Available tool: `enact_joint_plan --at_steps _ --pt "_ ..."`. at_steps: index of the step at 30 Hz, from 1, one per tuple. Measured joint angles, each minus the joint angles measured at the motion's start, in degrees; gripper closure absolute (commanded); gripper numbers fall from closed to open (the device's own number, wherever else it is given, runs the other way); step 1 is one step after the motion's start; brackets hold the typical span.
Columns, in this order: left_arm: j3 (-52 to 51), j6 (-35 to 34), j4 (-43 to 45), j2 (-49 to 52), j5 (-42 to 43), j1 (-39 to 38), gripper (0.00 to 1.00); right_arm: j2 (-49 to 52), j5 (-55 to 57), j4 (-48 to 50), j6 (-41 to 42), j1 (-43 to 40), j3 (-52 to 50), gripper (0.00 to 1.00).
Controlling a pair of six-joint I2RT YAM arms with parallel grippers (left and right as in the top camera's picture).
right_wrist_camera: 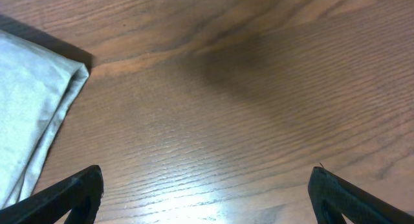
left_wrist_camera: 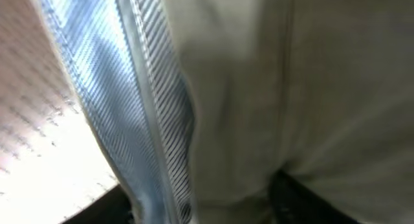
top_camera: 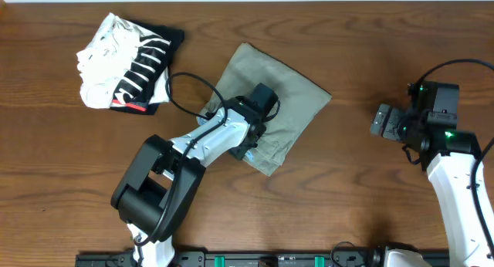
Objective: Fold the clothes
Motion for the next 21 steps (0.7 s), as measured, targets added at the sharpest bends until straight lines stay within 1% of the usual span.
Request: enact_joint_plan --at_steps 5,7,9,11,12,13,14,19,21 --pt "-0.2 0.1 0.3 -0.1 0.0 0.0 0.44 0.0 0.0 0.0 0.0 0.0 0.0 0.01" --pt "-0.3 0.0 0.3 -0.2 0.0 0.0 0.52 0.0 0.0 0.0 0.0 0.0 0.0 0.01" --pt "-0.3 -0.2 0.5 -0.2 0.0 0.0 0.67 0.0 0.0 0.0 0.0 0.0 0.0 0.01" --pt "-0.3 -0.2 0.8 -0.2 0.0 0.0 0.79 0.0 0.0 0.0 0.0 0.0 0.0 0.01" --pt "-0.3 0.0 0.9 -0.2 0.0 0.0 0.87 0.0 0.0 0.0 0.0 0.0 0.0 0.01" --pt "-0.3 0.5 0.9 -0.3 0.0 0.0 0.92 0.0 0.0 0.0 0.1 0.0 0.0 0.01" --pt "-0.3 1.0 0.9 -0.4 0.0 0.0 0.94 0.0 0.0 0.0 0.1 0.0 0.0 0.01" --pt "-0.3 3.0 0.9 -0.5 0.0 0.0 0.94 0.0 0.0 0.0 0.1 0.0 0.0 0.01" --pt "-0.3 5.3 0.9 -0.5 0.0 0.0 0.94 0.0 0.0 0.0 0.1 0.0 0.0 0.01"
